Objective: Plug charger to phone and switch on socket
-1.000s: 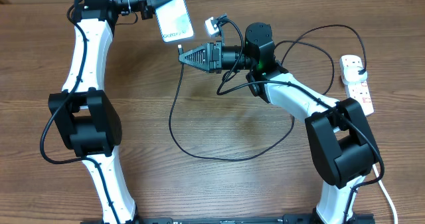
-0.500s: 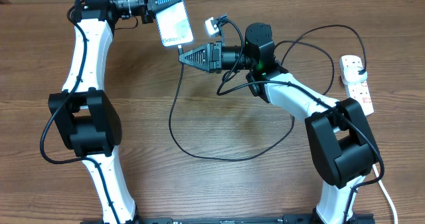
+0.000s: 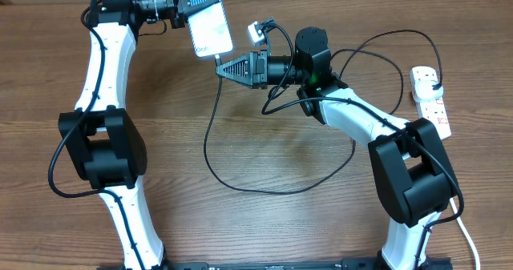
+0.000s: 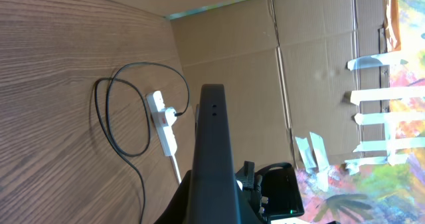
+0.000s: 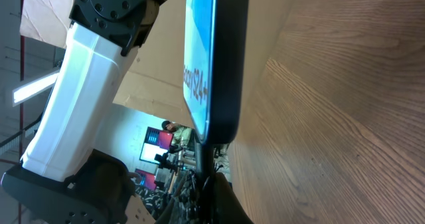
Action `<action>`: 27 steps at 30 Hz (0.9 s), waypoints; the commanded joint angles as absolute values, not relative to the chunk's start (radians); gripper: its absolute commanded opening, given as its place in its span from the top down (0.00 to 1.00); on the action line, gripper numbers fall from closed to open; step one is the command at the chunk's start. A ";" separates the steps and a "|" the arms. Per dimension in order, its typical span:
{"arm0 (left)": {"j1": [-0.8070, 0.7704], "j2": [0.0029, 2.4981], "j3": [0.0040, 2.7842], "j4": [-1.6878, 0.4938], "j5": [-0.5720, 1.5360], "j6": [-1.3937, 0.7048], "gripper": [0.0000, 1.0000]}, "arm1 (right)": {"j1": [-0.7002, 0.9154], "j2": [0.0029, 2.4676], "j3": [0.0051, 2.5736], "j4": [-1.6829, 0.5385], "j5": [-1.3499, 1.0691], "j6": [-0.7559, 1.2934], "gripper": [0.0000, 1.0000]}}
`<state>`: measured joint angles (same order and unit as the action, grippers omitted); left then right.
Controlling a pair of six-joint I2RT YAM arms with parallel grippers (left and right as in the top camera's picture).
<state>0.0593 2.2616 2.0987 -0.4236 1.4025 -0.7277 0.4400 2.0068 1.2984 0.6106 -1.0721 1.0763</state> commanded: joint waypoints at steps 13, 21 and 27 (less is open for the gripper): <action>0.057 2.257 2.109 -0.453 1.441 -0.702 0.96 | 0.436 2.009 1.311 0.618 -1.062 1.072 0.96; 0.056 2.257 2.109 -0.453 1.433 -0.691 0.96 | 0.436 2.009 1.311 0.618 -1.055 1.073 0.96; 0.044 2.257 2.109 -0.453 1.433 -0.674 0.96 | 0.436 2.009 1.311 0.618 -1.048 1.076 0.96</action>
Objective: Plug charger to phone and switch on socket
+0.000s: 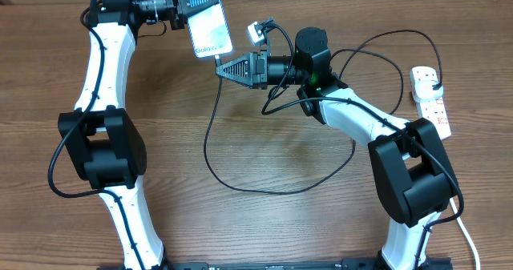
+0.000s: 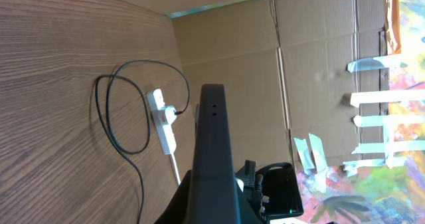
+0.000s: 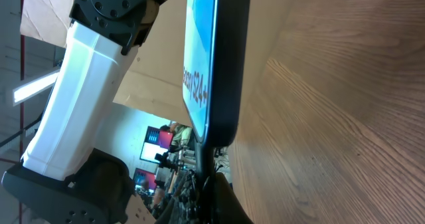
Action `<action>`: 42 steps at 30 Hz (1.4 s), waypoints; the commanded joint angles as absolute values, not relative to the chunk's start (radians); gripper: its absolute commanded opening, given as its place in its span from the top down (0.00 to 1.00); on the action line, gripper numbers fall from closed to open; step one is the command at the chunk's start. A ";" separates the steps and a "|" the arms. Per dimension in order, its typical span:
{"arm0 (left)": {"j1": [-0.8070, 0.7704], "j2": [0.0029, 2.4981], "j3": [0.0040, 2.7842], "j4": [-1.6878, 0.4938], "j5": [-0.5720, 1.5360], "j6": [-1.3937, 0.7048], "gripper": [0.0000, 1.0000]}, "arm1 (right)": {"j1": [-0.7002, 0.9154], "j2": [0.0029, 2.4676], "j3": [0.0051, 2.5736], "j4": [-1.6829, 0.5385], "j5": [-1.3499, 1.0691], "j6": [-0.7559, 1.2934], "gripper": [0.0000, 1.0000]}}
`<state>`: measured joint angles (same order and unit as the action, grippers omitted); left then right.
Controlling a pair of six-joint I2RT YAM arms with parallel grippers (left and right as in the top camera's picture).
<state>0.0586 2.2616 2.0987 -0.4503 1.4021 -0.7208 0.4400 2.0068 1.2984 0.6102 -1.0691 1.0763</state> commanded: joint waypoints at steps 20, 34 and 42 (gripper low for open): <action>0.038 2.257 2.109 -0.452 1.428 -0.722 0.95 | 0.436 2.009 1.311 0.618 -1.047 1.076 0.96; 0.038 2.257 2.109 -0.453 1.429 -0.738 0.96 | 0.436 2.009 1.311 0.617 -1.047 1.076 0.96; 0.033 2.257 2.109 -0.453 1.491 -0.654 0.96 | 0.436 2.009 1.311 0.618 -1.021 1.107 0.96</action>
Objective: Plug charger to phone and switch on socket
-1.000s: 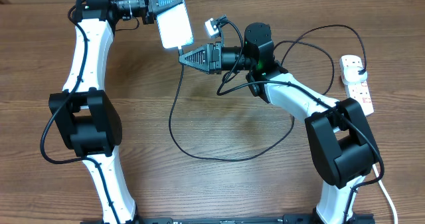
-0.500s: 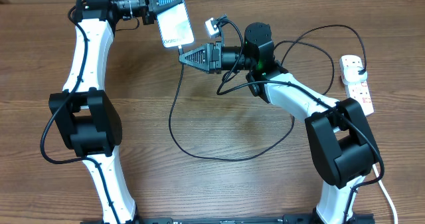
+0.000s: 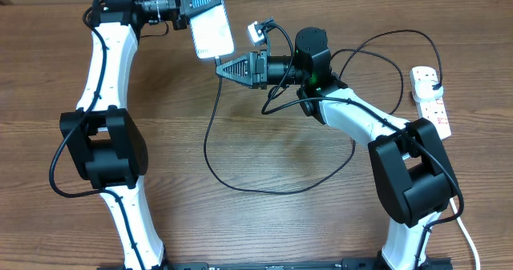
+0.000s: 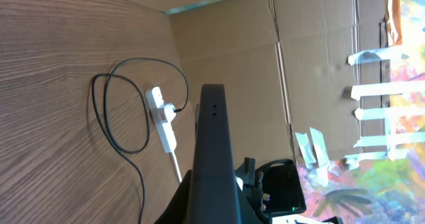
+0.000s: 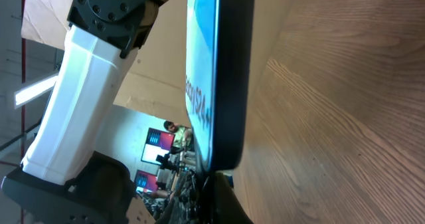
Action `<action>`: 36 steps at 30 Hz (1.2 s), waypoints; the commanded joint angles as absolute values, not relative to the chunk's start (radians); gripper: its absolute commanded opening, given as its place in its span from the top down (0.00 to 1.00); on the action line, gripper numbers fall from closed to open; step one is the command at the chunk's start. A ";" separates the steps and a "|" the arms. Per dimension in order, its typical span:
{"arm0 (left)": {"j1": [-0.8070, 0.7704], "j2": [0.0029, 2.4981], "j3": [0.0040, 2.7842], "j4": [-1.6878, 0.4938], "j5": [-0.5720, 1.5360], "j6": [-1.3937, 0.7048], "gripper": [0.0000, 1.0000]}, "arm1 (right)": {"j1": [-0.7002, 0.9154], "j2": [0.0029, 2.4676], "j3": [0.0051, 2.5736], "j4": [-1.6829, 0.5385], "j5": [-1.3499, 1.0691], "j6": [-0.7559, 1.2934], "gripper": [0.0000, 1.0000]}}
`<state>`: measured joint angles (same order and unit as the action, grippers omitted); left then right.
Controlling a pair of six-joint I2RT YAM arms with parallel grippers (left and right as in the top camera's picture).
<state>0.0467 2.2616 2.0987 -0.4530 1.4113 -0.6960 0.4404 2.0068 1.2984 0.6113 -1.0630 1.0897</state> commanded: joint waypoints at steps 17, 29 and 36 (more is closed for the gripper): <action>0.017 2.257 2.109 -0.454 1.546 -0.601 0.96 | 0.436 2.009 1.311 0.619 -0.991 1.125 0.96; 0.039 2.257 2.109 -0.479 1.504 -0.602 0.95 | 0.435 2.009 1.311 0.633 -1.021 1.105 0.19; 0.117 2.257 2.109 -0.543 1.460 -0.597 0.96 | 0.413 2.009 1.311 0.668 -1.021 1.117 0.00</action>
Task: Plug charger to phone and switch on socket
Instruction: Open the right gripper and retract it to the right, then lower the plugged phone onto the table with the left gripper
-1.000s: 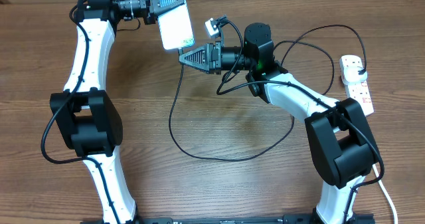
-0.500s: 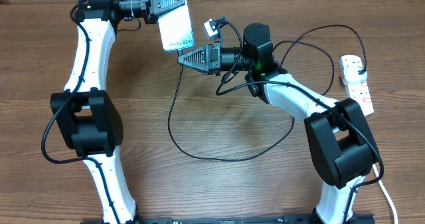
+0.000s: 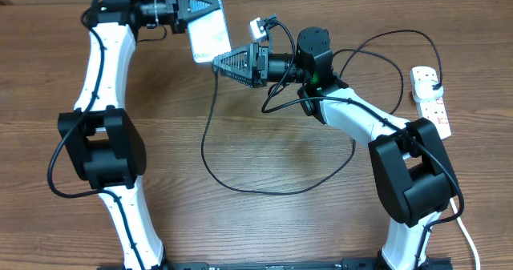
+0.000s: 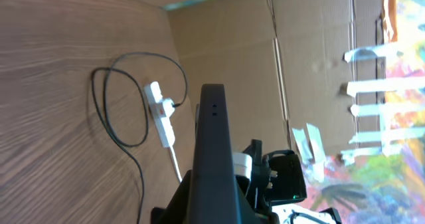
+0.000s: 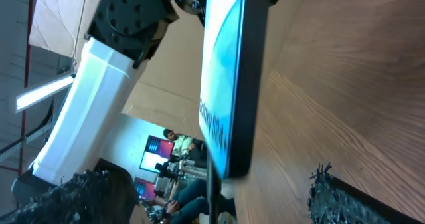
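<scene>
The phone (image 3: 207,31) hangs above the far table, screen lit, with my left gripper (image 3: 204,6) shut on its upper part. In the left wrist view it shows as a dark edge (image 4: 212,151). The black charger cable (image 3: 202,134) runs up to the phone's lower edge (image 5: 232,84), and its end (image 5: 210,177) meets that edge. My right gripper (image 3: 218,62) stands open just below the phone, its fingers (image 5: 339,197) spread either side of the cable and off it. The white power strip (image 3: 430,102) lies at the far right with the charger plug (image 3: 429,79) in it.
The cable loops widely over the middle of the table (image 3: 264,186) and back to the strip (image 4: 161,121). A cardboard wall (image 4: 232,58) stands behind the table's far edge. The left arm's white link (image 5: 86,98) is close behind the phone.
My right gripper has opened and let go of the cable end, which stays at the phone's lower edge. The phone has shifted slightly left and tilted in the left gripper.
At each earlier moment my left gripper held the phone up while my right gripper was shut on the cable end right under the phone's lower edge, with only small shifts of the phone. Now the right gripper is open and the cable hangs from the phone.
</scene>
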Action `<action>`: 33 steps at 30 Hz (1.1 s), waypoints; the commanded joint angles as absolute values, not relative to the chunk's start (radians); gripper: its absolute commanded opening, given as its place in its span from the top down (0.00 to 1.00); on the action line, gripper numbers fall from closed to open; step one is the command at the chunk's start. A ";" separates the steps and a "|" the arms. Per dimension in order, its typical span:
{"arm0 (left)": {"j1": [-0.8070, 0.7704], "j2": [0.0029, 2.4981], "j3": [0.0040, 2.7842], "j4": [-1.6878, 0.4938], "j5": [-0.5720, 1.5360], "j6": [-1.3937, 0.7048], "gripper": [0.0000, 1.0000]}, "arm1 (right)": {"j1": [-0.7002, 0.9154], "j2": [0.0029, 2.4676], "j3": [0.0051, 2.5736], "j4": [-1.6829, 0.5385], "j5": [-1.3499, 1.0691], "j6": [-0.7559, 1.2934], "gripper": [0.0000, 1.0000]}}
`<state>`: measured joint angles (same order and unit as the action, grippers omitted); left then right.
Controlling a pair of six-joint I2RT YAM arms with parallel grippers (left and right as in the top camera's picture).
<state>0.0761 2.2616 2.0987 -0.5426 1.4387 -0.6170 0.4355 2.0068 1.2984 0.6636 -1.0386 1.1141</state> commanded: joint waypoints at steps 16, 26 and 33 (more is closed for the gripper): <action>0.111 2.257 2.109 -0.946 1.346 -0.229 0.96 | 0.142 1.847 1.310 -0.319 -0.675 0.693 0.00; -0.099 2.257 2.106 -1.105 1.030 -0.150 0.96 | 0.109 1.508 1.310 -0.677 -0.390 0.593 0.00; -0.234 2.257 2.080 -1.022 0.878 -0.308 0.95 | 0.109 1.372 1.310 -0.768 -0.389 0.593 0.00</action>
<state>-0.2028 2.2616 2.0975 -1.0645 0.9340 -0.2337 0.1120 1.4307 1.2999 -0.7464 -0.4114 0.6060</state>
